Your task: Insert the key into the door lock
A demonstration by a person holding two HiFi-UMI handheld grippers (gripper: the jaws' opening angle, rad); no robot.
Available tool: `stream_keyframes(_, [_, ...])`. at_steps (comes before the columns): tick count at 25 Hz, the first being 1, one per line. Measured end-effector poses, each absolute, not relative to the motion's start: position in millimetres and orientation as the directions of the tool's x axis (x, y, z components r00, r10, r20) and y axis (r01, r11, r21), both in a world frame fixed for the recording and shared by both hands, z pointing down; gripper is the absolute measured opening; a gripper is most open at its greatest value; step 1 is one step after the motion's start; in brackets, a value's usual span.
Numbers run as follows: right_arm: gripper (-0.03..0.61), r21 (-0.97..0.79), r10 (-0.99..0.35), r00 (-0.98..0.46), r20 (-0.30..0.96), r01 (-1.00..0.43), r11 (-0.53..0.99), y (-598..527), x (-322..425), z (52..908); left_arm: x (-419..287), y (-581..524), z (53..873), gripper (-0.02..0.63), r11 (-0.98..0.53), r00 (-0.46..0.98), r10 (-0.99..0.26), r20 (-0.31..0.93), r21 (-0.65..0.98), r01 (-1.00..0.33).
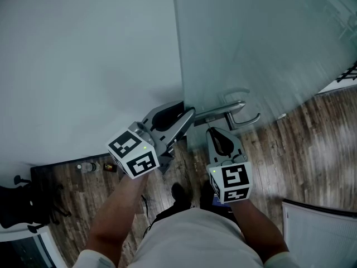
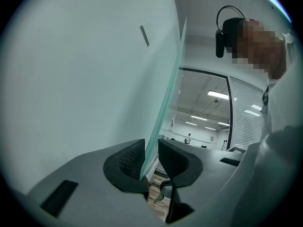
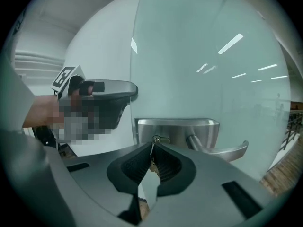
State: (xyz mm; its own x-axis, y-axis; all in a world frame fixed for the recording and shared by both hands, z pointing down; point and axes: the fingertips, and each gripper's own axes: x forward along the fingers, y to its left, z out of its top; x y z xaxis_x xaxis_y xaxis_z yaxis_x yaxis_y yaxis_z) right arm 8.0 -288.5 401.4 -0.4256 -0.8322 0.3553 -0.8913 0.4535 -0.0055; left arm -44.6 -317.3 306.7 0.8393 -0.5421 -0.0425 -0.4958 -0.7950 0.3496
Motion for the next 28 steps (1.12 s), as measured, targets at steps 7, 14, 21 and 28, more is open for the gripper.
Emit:
stream_keyframes(7, [0.023, -0.095, -0.827, -0.448, 0.339, -0.891, 0.443, -304.3, 4.1, 399.7, -44.5, -317.5, 306.4, 0.096, -0.799, 0.844, -0.534, -0.044, 0.353, -0.487])
stream_keyframes(14, [0.023, -0.083, -0.836, -0.445, 0.322, -0.893, 0.443, -305.0, 4.0, 401.3, -43.6, -316.9, 308.2, 0.095, -0.803, 0.848, -0.528, -0.038, 0.348, -0.484])
stream_keyframes(21, [0.023, -0.081, -0.838, -0.441, 0.322, -0.894, 0.440, -305.3, 2.5, 399.6, -44.9, -317.1, 306.2, 0.095, -0.795, 0.837, -0.546, -0.042, 0.343, -0.501])
stream_keyframes(28, [0.025, -0.077, -0.833, -0.448, 0.324, -0.890, 0.449, -305.6, 1.9, 399.2, -45.4, -317.2, 305.4, 0.097, -0.798, 0.833, -0.551, -0.050, 0.324, -0.508])
